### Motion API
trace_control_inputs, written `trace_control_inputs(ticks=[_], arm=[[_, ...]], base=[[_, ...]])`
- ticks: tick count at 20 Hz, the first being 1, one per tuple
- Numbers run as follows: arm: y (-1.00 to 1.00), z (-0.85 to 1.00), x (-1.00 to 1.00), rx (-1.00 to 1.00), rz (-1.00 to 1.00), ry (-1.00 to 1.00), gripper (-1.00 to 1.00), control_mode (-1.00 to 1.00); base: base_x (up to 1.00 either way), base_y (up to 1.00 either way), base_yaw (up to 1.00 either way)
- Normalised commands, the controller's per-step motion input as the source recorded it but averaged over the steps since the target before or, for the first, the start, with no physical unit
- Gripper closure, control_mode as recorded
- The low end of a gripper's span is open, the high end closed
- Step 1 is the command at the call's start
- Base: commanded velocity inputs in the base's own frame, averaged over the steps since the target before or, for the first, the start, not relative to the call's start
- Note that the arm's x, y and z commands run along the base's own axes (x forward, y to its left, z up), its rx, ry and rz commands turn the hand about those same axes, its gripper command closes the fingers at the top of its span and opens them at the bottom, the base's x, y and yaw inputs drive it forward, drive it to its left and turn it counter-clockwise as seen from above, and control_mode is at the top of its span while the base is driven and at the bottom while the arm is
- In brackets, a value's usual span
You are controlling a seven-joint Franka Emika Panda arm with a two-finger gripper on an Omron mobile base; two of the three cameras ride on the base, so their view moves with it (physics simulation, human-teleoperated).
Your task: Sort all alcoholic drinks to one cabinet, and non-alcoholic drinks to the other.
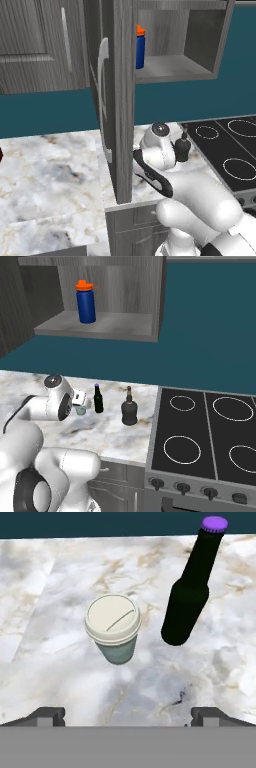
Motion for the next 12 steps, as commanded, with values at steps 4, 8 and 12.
trace_control_inputs(ticks=[4,8,12], arm=[[0.02,-0.19,0.45,0.00,0.00,0.01,-1.00,-1.00],[0.08,-0.17,0.50,0.00,0.00,0.02,-1.00,-1.00],[0.11,-0.15,0.32,0.00,0.00,0.01,-1.00,-1.00]], base=[[0.00,0.00,0.00],[0.00,0.00,0.00],[0.00,0.00,0.00]])
